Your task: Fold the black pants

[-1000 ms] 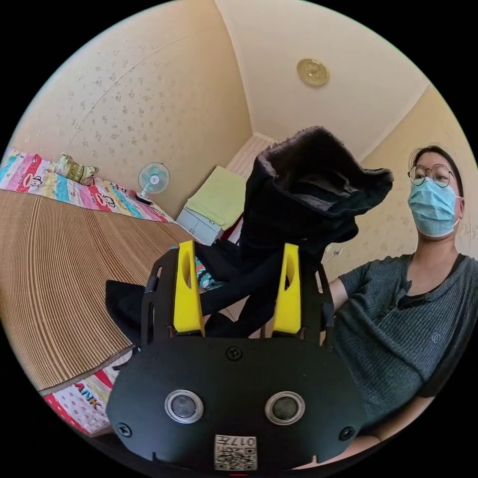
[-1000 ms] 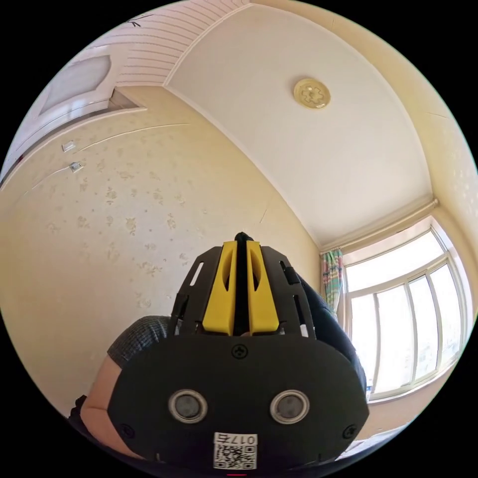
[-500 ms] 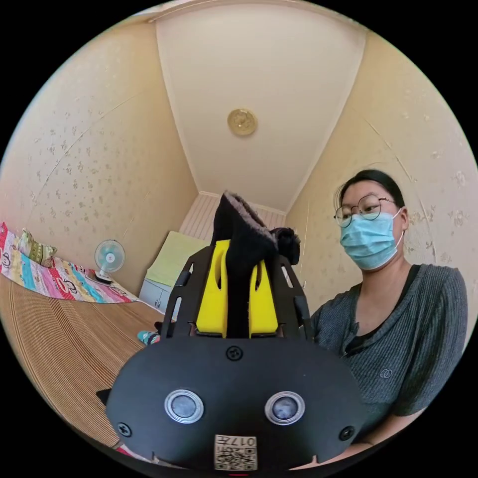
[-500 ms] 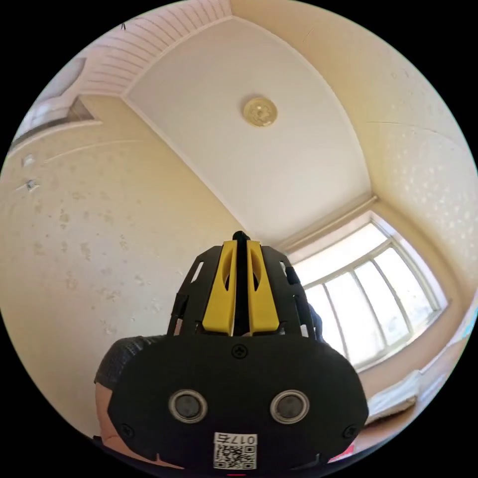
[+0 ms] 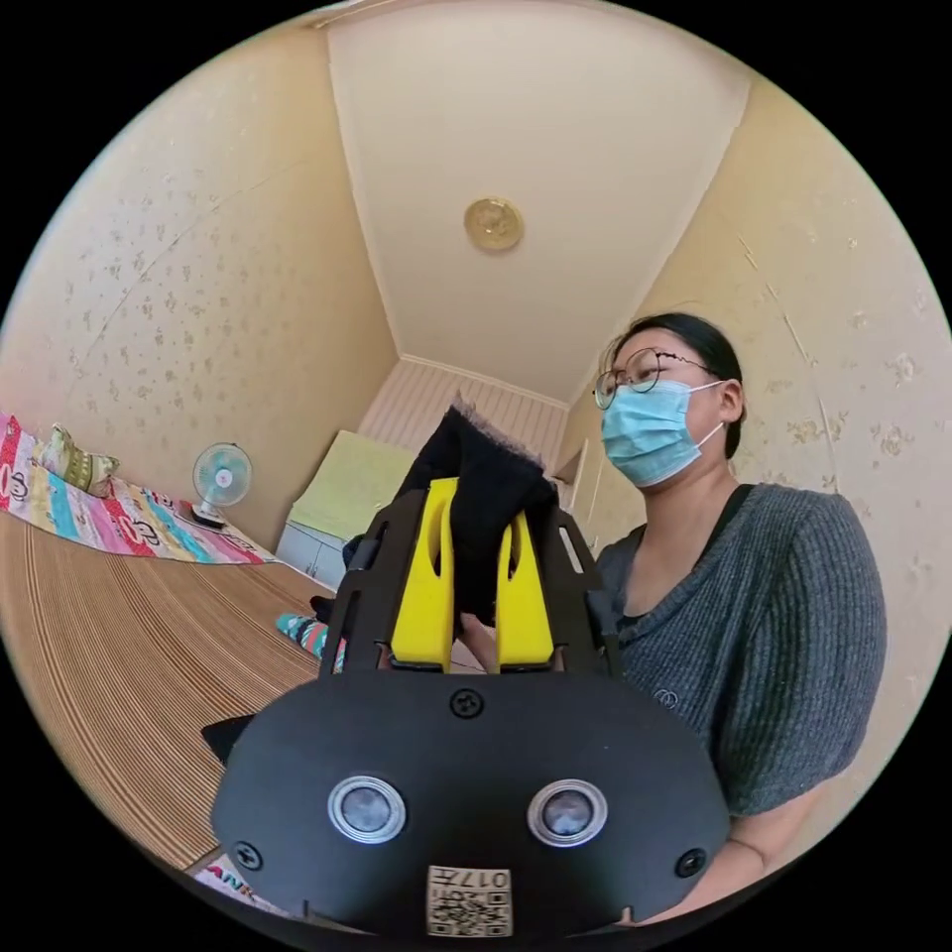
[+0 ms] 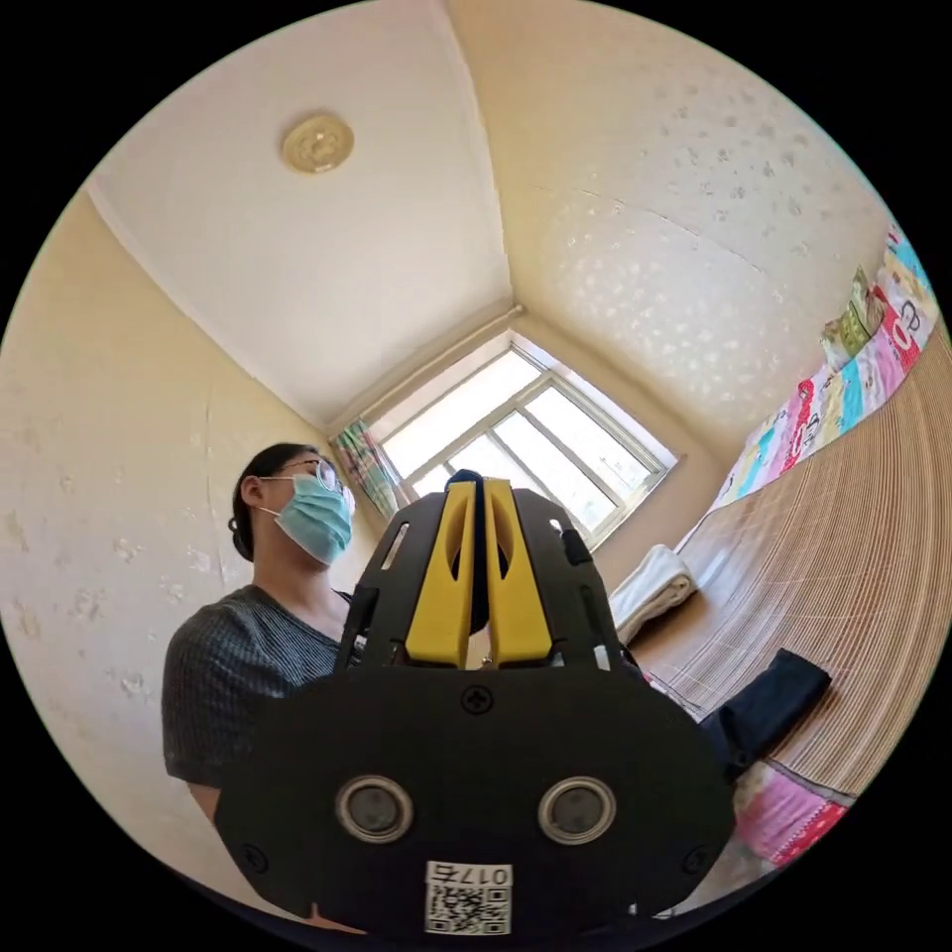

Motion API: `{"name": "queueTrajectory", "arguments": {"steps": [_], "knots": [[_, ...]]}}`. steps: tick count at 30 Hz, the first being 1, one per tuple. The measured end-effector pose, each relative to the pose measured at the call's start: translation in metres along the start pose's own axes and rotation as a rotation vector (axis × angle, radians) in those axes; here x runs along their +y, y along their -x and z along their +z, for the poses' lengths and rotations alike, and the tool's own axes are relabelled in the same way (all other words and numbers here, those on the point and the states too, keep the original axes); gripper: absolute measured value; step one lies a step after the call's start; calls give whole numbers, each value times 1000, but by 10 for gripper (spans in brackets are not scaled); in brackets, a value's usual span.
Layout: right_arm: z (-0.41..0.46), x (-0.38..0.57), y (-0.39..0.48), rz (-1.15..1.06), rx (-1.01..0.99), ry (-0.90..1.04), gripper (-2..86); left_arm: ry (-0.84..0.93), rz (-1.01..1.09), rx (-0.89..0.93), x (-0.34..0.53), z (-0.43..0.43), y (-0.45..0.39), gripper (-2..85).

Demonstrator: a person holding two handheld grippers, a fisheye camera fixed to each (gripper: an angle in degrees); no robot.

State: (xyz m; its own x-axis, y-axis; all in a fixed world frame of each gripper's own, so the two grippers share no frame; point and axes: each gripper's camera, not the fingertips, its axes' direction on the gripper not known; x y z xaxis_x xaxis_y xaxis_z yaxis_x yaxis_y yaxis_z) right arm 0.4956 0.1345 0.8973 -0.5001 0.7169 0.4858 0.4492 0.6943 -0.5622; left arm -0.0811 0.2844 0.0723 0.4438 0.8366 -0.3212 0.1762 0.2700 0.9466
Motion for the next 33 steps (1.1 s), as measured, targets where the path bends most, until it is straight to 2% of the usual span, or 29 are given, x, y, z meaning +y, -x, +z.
{"name": "queueTrajectory", "arguments": {"steps": [3,4,5,7,8,9,10,12,14,17,20,22,24,29,33], "knots": [[30,-66,-51,-24,-9,-22,21,61,91,3,-76,32,61,63],[38,-88,-60,-42,21,-31,23,69,98,-77,-123,48,100,65],[55,-136,-77,-62,122,-84,27,60,61,-152,-149,57,125,69],[83,-203,-84,-164,368,-231,37,-92,-154,-422,-237,78,240,89],[103,-236,-78,-259,598,-346,45,-121,-140,-487,-255,81,262,95],[124,-260,-74,-257,803,-413,65,-126,-100,-643,-284,88,298,122],[135,-269,-73,-243,877,-424,75,-95,-119,-796,-301,93,332,148],[183,-281,-78,-265,1035,-314,98,-5,-197,-884,-300,98,376,175],[216,-264,-103,-286,1110,-133,105,119,-206,-840,-270,102,410,173],[247,-195,-183,-240,1231,161,113,248,-268,-765,-165,88,458,149],[256,-103,-279,-122,1360,413,118,398,-463,-703,-37,72,512,147],[262,-44,-327,-37,1359,545,122,501,-624,-698,61,61,542,149],[278,23,-369,38,1355,659,131,525,-736,-703,123,51,551,154],[337,89,-401,46,1223,770,149,453,-890,-706,226,22,523,155],[383,112,-444,-43,1337,939,157,417,-919,-705,259,5,481,153]]}}
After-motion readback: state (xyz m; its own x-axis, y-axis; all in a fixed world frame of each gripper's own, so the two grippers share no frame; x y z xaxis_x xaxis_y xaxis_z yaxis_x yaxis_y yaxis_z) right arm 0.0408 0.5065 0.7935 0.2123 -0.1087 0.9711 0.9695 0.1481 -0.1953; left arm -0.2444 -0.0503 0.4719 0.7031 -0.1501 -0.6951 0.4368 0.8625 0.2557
